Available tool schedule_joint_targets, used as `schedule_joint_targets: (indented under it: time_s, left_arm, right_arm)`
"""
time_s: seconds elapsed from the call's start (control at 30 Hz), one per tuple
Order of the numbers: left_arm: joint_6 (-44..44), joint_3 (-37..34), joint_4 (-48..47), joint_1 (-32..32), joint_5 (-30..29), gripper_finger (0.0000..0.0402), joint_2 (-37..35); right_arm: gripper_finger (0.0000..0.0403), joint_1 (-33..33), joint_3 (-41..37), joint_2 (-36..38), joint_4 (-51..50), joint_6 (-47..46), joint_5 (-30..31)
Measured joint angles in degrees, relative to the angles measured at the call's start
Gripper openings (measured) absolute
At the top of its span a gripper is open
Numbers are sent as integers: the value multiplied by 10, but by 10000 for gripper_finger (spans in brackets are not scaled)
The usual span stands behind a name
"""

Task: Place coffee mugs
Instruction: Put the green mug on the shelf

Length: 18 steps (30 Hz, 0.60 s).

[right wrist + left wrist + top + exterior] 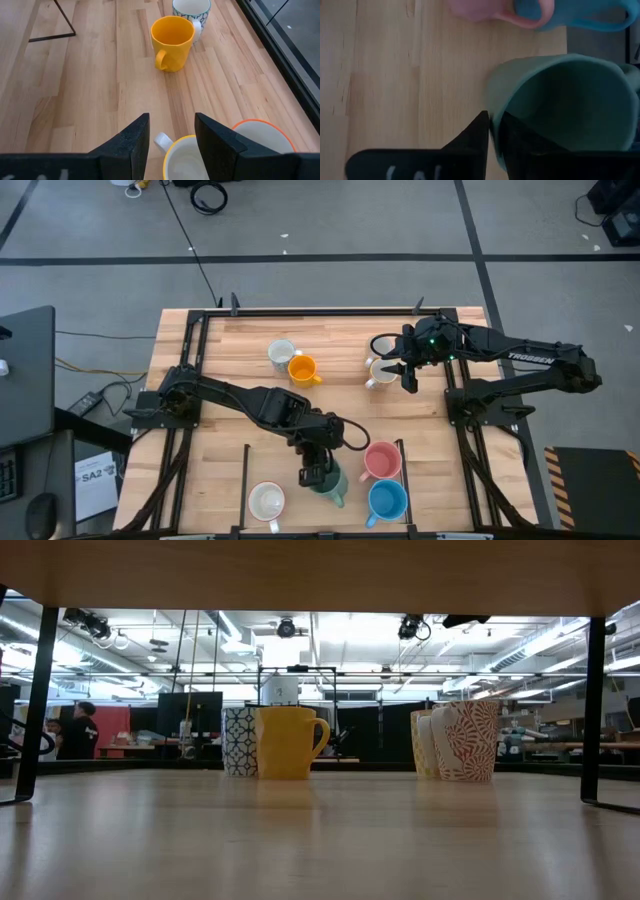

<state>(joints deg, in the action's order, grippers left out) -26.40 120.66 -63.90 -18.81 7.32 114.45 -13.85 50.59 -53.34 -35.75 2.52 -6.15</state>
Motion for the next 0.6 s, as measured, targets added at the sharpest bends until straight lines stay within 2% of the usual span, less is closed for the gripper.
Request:
schedule_joint_targets:
  time_s: [0.6]
  left_arm:
    - [0, 0, 44, 0, -2, 113, 0]
  right_arm:
    - [163, 0, 0, 0, 0, 0, 0]
